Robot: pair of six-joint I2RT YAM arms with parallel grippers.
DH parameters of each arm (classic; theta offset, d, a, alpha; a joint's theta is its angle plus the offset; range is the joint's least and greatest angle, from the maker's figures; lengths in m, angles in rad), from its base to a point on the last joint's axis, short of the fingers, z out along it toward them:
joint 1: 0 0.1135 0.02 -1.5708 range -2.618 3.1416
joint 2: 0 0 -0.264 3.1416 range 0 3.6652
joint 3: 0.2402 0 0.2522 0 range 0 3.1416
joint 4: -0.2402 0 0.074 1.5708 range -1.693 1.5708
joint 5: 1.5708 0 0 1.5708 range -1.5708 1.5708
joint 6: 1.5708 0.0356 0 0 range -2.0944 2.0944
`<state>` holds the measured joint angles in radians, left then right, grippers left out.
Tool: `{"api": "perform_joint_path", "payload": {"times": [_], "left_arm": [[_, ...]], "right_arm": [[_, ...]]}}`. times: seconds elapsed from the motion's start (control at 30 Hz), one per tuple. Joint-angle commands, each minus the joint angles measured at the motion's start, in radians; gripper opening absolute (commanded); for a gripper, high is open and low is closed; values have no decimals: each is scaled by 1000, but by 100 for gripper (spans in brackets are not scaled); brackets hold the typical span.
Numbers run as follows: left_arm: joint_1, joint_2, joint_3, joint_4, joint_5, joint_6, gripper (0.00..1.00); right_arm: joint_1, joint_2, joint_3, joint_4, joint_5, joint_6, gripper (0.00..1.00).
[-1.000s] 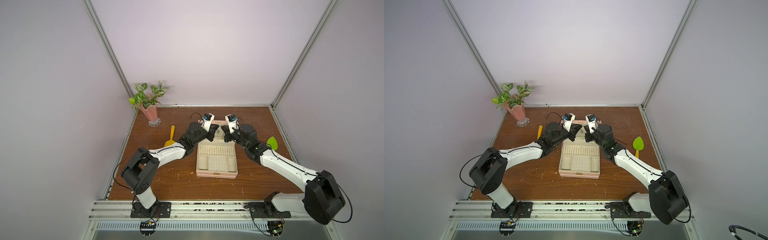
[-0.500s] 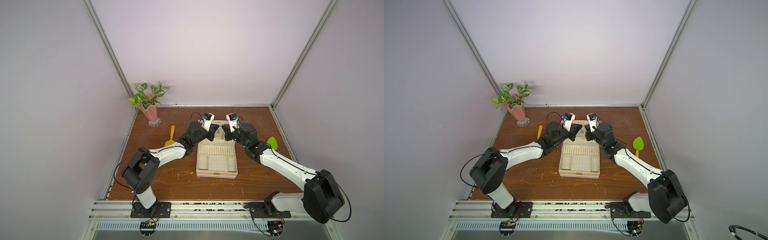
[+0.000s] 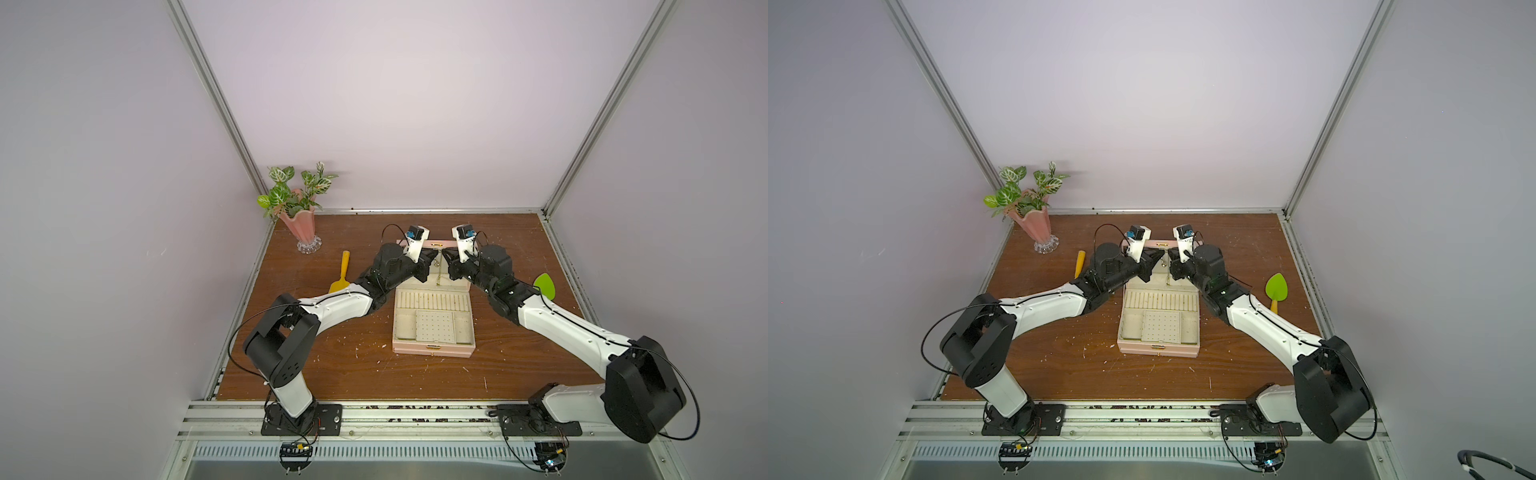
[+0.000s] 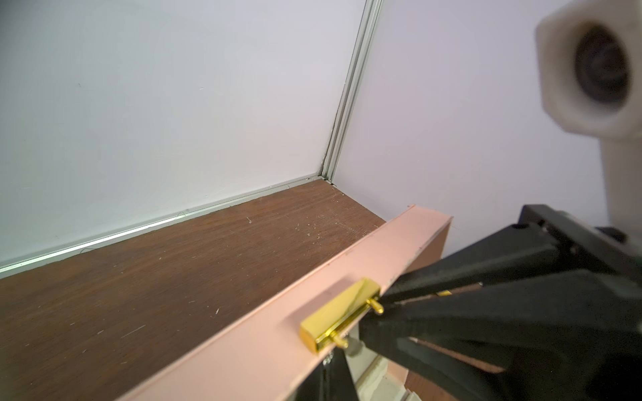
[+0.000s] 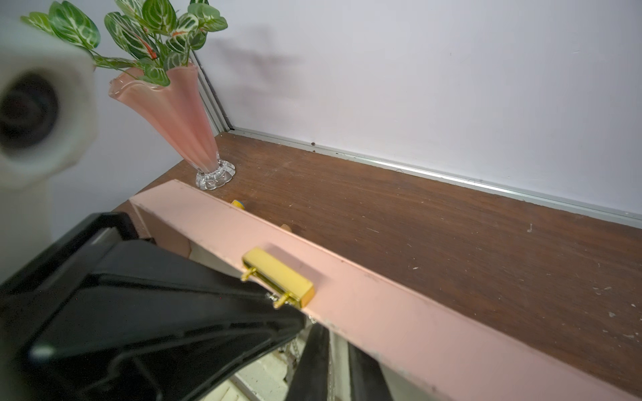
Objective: Put jewelry chain into jewelry box
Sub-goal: Hang the necklace on the jewelry box clasp.
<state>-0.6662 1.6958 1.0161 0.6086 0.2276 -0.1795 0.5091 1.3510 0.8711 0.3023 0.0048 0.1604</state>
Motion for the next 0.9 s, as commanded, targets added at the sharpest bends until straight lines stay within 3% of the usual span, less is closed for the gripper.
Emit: {"api": "perform_joint_path", "payload": {"times": [0.0,0.23,0.37,0.53,0.77,0.87], "left_arm": [[13,9,20,-34,-19,-6,1],[11,10,2,-44,-19,-11,8],[11,4,1,-48,-23,-11,17],[11,-12,-7,-54,-25,-6,20],[10,-98,-65,-16,10,14,26],[10,-147,-100,-15,26,37,31]], "right_arm": [[-13,-34,23,16,0,12,19],[-20,-101,-29,18,-38,15,27],[-26,-151,-60,13,-79,3,31],[-29,-228,-88,-7,-106,-29,36],[-51,-288,-48,-68,-108,-194,48],[-75,-268,14,-130,-163,-292,54]]}}
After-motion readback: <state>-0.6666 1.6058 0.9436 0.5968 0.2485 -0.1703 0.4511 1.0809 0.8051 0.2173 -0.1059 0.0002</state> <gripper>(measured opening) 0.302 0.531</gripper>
